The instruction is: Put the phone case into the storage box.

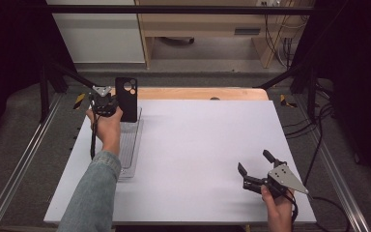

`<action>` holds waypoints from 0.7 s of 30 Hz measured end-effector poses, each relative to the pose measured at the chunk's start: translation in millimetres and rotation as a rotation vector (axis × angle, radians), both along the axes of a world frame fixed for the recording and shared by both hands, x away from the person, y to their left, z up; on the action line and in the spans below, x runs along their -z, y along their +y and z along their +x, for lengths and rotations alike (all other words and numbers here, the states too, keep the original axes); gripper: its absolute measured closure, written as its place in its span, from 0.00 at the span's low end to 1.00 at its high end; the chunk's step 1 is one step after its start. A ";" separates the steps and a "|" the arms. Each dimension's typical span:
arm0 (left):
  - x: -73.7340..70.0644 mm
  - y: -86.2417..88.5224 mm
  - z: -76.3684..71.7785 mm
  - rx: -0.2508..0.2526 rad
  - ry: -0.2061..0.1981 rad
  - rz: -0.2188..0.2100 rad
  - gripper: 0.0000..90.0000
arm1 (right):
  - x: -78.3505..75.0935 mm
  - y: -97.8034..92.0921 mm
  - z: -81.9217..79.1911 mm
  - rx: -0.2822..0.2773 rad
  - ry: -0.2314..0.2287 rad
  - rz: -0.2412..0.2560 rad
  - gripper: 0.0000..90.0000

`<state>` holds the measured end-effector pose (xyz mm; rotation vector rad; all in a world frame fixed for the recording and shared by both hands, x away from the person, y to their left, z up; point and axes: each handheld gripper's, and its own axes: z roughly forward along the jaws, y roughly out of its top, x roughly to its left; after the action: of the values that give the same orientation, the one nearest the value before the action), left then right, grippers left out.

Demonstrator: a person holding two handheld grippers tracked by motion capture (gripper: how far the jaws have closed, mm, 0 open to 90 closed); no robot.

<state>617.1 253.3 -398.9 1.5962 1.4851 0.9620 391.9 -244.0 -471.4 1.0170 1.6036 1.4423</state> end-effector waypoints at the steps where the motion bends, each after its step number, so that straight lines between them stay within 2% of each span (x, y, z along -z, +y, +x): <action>1: 0.4 0.1 0.2 -0.001 0.002 0.000 0.98 | 0.0 0.1 0.0 0.000 -0.001 0.000 0.03; 6: 4.3 -0.9 1.6 -0.003 0.025 0.002 0.98 | 0.0 0.1 0.0 -0.002 0.000 0.000 0.03; 21: 13.2 -1.2 1.7 -0.005 0.057 0.001 0.98 | 0.0 -0.3 -0.1 -0.002 0.003 0.006 0.03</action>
<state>618.9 252.1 -412.1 1.6339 1.5276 0.9268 391.8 -244.3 -471.4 1.0214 1.6040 1.4485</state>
